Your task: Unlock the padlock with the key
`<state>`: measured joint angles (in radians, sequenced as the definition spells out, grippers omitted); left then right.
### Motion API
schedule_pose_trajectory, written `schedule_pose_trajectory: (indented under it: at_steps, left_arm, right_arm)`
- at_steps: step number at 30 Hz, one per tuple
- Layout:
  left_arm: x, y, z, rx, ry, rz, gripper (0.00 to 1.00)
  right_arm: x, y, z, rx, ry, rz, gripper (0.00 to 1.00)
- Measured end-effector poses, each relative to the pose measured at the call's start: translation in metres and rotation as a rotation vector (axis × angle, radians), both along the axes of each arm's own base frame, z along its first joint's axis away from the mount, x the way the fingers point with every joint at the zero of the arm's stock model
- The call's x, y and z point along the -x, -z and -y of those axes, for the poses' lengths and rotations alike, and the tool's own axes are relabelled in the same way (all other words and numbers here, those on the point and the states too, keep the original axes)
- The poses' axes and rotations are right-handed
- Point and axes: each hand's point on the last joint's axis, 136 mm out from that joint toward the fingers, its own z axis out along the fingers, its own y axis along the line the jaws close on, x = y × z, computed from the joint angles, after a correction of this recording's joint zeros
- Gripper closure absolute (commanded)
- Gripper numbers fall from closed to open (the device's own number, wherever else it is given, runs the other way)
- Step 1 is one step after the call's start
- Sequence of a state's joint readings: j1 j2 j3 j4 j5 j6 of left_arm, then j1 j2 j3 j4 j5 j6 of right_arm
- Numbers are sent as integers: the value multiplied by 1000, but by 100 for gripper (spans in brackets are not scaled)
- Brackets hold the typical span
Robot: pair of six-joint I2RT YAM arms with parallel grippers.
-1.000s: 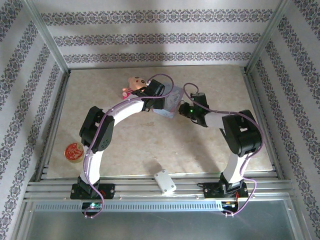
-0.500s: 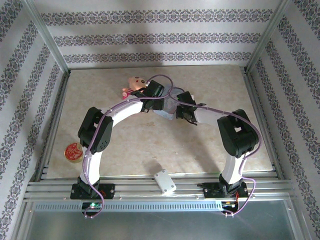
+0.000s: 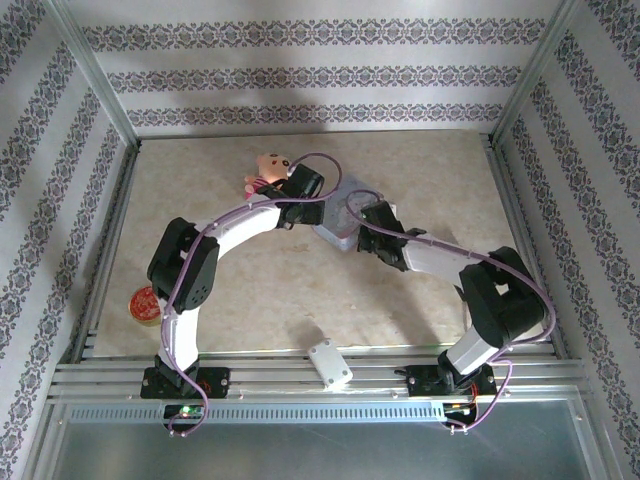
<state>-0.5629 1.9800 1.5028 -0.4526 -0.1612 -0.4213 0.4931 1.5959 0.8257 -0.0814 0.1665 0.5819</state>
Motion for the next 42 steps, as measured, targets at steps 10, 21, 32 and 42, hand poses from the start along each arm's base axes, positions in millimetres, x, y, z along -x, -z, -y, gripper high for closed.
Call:
schedule_pose_trajectory:
  at_steps: [10, 21, 32, 42]
  left_arm:
    - [10, 0, -6, -17, 10, -21, 20]
    - [58, 28, -58, -142, -57, -194, 5]
    - [65, -73, 36, 158, 87, 30, 1]
    - [75, 4, 58, 81, 126, -125, 1]
  right_arm:
    - [31, 18, -1, -138, 38, -40, 100]
    - [47, 37, 20, -170, 117, -128, 100]
    - [48, 36, 16, -186, 113, -135, 91]
    - [52, 28, 15, -244, 89, -135, 77]
